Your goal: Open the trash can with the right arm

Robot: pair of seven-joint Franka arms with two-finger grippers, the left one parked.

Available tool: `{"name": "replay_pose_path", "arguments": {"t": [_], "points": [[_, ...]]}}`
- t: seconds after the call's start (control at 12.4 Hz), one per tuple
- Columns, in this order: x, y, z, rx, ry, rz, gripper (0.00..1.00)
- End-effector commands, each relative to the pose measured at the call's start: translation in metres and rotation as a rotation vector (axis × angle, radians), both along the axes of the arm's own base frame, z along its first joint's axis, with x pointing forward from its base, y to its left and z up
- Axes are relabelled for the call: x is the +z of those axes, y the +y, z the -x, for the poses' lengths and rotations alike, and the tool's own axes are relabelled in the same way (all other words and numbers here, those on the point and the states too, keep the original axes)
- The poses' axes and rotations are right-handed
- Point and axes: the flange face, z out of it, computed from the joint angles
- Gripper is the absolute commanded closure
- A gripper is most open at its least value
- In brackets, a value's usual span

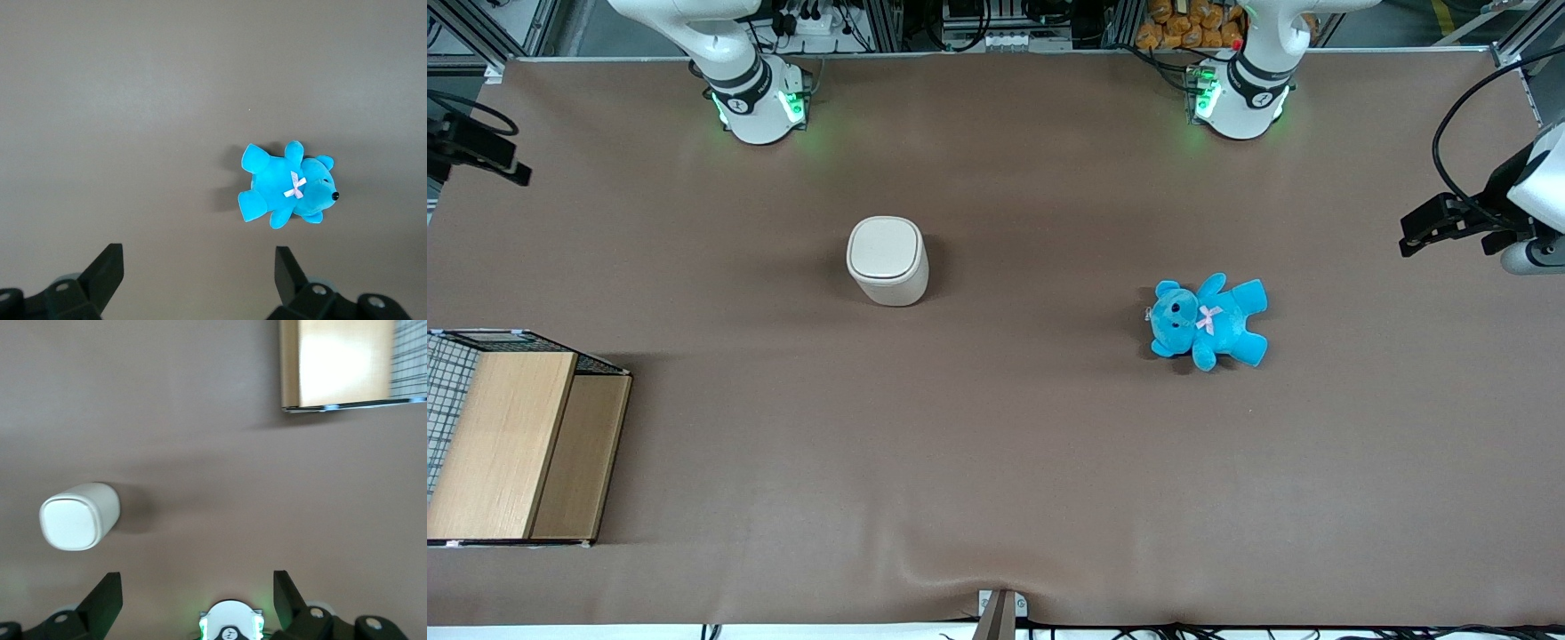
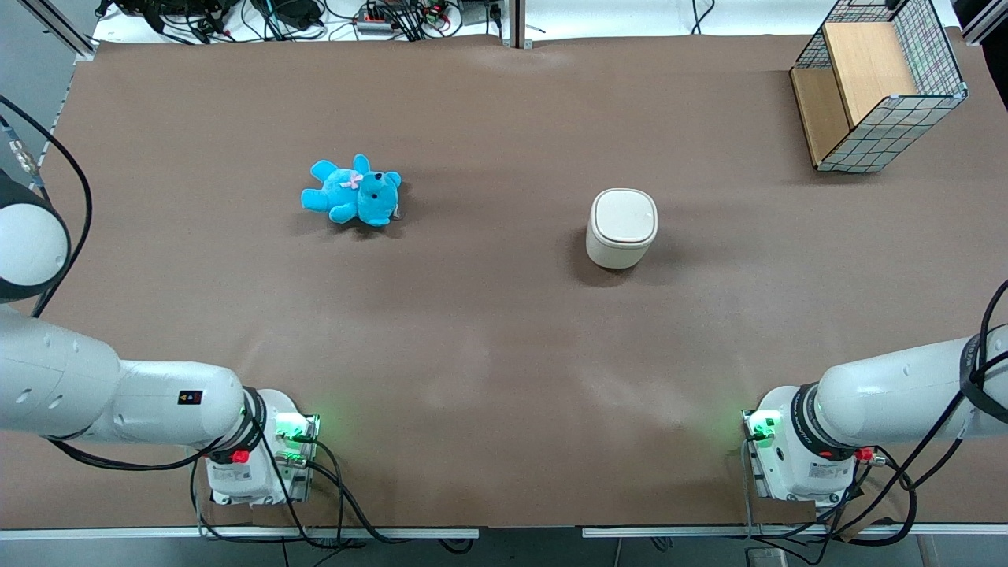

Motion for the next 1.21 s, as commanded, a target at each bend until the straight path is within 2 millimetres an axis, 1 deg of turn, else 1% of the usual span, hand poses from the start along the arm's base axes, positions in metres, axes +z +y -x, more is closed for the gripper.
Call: {"name": "replay_pose_path", "arguments": {"t": [0.0, 0.24, 0.32, 0.4, 0.56, 0.64, 0.72, 0.8, 0.97, 1.13], "points": [[-0.027, 0.049, -0.010, 0.077, 0.060, -0.020, 0.00], [-0.074, 0.119, -0.015, 0.176, 0.137, -0.015, 0.00], [-0.090, 0.138, -0.014, 0.179, 0.152, -0.009, 0.00], [-0.107, 0.159, -0.009, 0.203, 0.164, -0.006, 0.00], [-0.141, 0.190, -0.001, 0.205, 0.200, -0.045, 0.00], [-0.161, 0.208, 0.008, 0.201, 0.232, -0.055, 0.00], [-0.175, 0.227, 0.018, 0.214, 0.251, -0.047, 0.00], [-0.180, 0.242, 0.024, 0.221, 0.251, -0.040, 0.00], [-0.199, 0.249, 0.029, 0.207, 0.257, -0.032, 0.00], [-0.215, 0.264, 0.040, 0.201, 0.280, -0.015, 0.00]]}}
